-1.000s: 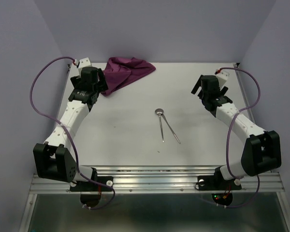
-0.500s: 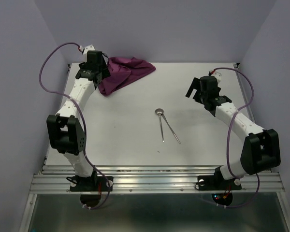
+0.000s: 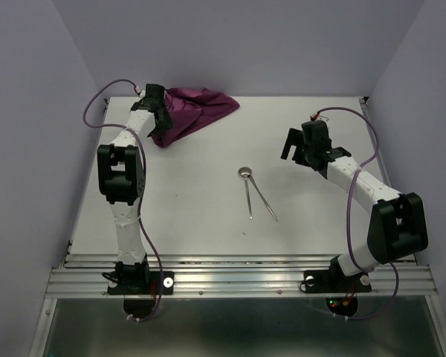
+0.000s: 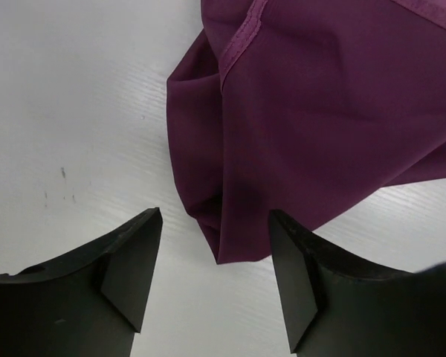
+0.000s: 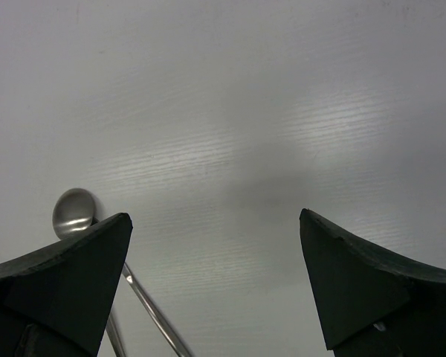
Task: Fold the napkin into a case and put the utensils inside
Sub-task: Pick up the crumpled napkin from the corner of the board.
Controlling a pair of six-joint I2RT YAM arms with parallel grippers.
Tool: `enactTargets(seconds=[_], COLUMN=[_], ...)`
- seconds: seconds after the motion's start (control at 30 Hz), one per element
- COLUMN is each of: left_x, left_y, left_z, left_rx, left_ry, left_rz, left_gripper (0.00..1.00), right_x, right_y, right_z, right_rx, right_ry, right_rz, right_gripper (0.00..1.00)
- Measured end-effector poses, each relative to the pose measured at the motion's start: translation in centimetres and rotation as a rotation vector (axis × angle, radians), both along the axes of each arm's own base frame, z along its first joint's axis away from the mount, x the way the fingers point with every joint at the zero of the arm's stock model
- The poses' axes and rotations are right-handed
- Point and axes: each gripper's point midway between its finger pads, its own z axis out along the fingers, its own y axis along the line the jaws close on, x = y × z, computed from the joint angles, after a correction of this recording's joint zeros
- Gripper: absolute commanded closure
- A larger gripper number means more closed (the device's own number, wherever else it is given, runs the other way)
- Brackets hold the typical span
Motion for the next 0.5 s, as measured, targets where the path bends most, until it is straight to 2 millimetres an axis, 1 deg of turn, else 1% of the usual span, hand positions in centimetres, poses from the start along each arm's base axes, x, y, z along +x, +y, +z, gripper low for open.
enactTargets(seconds=[0.03, 0.1, 0.17, 0.2, 0.23, 0.27, 0.3, 0.33, 0.4, 0.5], left_x=[0.2, 0.7, 0.9, 1.0, 1.0, 1.1, 1.0, 1.0, 1.1, 0.9], left_y=[0.0, -0.1, -0.4, -0.4, -0.5, -0.6, -0.8, -0.8, -0.9, -1.2], left_z=[-0.6, -1.6, -2.7, -3.2, -3.7, -4.0, -4.4, -4.5, -4.5, -3.8], left_rx=[-0.007, -0.021, -0.034, -0.041, -0.049, -0.053, -0.06, -0.06, -0.066, -0.079], left_ry=[0.008, 0.022, 0.037, 0.044, 0.051, 0.057, 0.064, 0.069, 0.063, 0.038], left_rz=[-0.002, -0.006, -0.013, -0.015, -0.016, -0.024, -0.026, -0.032, -0.032, -0.045], left_gripper=[0.36, 0.48, 0.56, 0.72, 0.96, 0.96, 1.0, 1.0, 1.0, 1.0], right_x=[0.0, -0.1, -0.1, -0.1, -0.1, -0.2, -0.2, -0.2, -0.3, -0.3], right_y=[0.0, 0.1, 0.2, 0.2, 0.3, 0.4, 0.4, 0.5, 0.6, 0.8], right_z=[0.0, -0.1, -0.1, -0.1, -0.1, -0.1, -0.1, -0.1, -0.1, -0.1], right_rx=[0.001, 0.002, 0.003, 0.004, 0.005, 0.005, 0.006, 0.007, 0.007, 0.012], right_ry=[0.003, 0.003, 0.004, 0.005, 0.005, 0.005, 0.006, 0.007, 0.008, 0.01], right_rz=[0.001, 0.004, 0.006, 0.009, 0.011, 0.013, 0.014, 0.015, 0.019, 0.019], right_gripper=[0.0, 0.0, 0.0, 0.0, 0.0, 0.0, 0.0, 0.0, 0.0, 0.0])
